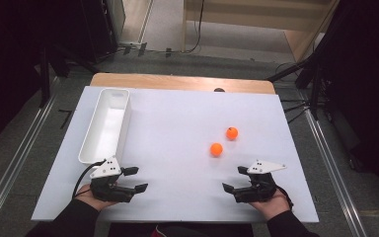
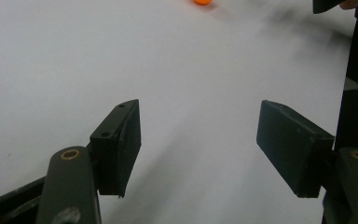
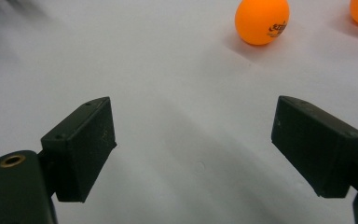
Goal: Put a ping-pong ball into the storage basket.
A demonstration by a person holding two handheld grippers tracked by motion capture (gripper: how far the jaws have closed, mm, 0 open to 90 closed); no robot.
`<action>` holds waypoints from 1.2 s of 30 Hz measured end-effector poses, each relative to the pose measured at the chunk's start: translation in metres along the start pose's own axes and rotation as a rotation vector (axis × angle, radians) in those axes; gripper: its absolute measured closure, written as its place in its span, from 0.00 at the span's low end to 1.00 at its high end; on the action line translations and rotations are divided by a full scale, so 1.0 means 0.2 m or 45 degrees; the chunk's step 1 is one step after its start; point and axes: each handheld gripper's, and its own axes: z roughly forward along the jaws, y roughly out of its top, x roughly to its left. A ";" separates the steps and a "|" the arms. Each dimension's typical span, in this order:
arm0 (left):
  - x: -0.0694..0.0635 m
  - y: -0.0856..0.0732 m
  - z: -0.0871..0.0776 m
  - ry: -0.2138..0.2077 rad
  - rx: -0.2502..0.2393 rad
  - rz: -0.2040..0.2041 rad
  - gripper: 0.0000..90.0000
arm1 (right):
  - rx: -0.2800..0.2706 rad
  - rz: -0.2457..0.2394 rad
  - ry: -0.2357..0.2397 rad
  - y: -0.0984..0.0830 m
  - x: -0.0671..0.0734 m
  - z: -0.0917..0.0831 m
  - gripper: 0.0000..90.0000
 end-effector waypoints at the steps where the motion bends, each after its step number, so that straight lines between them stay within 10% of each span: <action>1: 0.00 0.00 0.00 0.000 -0.002 -0.002 0.35 | -0.002 0.001 -0.002 0.00 0.00 0.00 0.13; 36: 0.00 0.01 0.01 0.004 0.013 -0.014 0.35 | 0.037 0.029 -0.003 -0.02 0.01 -0.01 0.14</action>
